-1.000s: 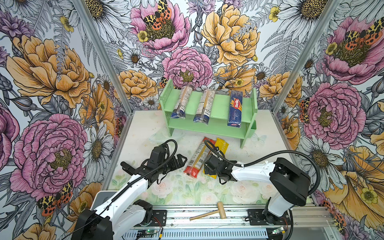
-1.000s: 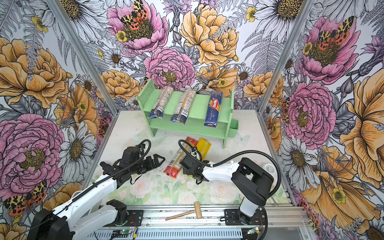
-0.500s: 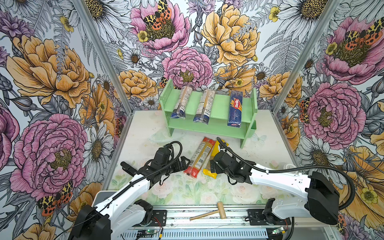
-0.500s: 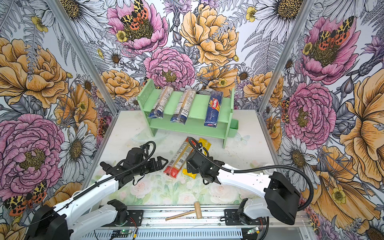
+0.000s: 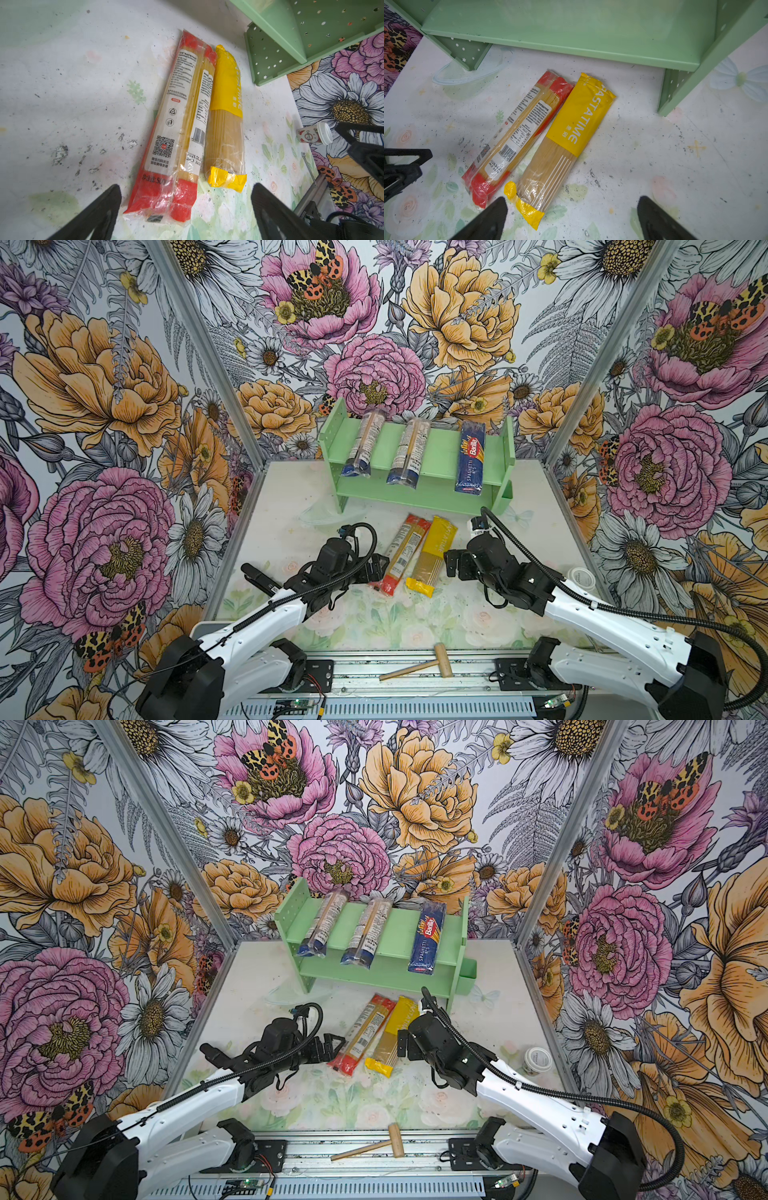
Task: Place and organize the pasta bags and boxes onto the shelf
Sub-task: 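Lift the right gripper away while the left gripper moves over the red-and-white bag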
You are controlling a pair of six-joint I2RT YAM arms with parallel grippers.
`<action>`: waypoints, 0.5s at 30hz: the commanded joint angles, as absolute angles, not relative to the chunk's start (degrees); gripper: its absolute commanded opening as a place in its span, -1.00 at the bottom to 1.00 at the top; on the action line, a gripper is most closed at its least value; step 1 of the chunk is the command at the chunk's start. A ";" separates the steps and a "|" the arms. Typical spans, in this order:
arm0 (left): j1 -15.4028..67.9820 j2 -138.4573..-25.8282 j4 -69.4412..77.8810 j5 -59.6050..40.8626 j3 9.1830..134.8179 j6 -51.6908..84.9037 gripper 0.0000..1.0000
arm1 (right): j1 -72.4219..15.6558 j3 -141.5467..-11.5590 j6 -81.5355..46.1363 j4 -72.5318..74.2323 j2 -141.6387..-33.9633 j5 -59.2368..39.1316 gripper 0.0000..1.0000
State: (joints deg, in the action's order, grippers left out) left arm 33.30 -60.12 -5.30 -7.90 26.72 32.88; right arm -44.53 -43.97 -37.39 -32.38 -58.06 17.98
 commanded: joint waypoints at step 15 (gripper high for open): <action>40.19 -64.77 -1.28 5.60 27.05 20.94 0.97 | -41.07 -43.80 -35.00 -34.91 -55.50 16.70 0.99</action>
State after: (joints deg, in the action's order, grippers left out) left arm 39.20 -63.61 -3.09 2.42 25.76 24.27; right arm -41.52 -43.97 -35.88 -34.26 -56.25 17.02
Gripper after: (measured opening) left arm 0.987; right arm 0.995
